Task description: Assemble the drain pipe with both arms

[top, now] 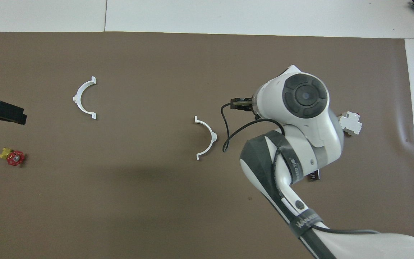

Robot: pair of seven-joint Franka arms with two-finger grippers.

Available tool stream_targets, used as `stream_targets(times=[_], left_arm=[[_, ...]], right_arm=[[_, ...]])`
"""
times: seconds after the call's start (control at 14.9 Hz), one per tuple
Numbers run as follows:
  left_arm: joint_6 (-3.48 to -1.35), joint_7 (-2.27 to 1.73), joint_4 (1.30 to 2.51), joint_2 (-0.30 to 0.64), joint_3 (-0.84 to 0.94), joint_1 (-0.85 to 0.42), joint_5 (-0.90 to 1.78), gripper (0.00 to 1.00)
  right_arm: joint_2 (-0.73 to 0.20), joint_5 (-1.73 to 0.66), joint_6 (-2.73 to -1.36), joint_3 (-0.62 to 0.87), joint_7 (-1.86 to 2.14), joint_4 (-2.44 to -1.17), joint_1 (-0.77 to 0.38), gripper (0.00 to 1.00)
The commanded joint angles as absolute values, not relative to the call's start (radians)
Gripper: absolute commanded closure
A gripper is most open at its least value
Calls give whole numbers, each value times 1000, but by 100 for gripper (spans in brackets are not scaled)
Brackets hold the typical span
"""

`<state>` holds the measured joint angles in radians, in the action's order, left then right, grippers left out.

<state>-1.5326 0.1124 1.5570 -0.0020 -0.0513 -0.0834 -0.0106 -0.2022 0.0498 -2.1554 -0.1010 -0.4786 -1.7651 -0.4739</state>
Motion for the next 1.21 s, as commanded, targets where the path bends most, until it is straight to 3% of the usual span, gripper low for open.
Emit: stream_targets(times=[0.0, 0.67, 1.14], left_arm=[[-1529, 120, 1586, -29, -51, -75, 5, 0], [-1529, 120, 1586, -29, -51, -75, 5, 0], [-1529, 120, 1586, -29, -51, -75, 6, 0]], right_arm=[[-114, 64, -2041, -87, -453, -1763, -414, 0], [51, 43, -1632, -94, -177, -1660, -172, 0], [92, 40, -1588, -89, -173, -1686, -166, 0]])
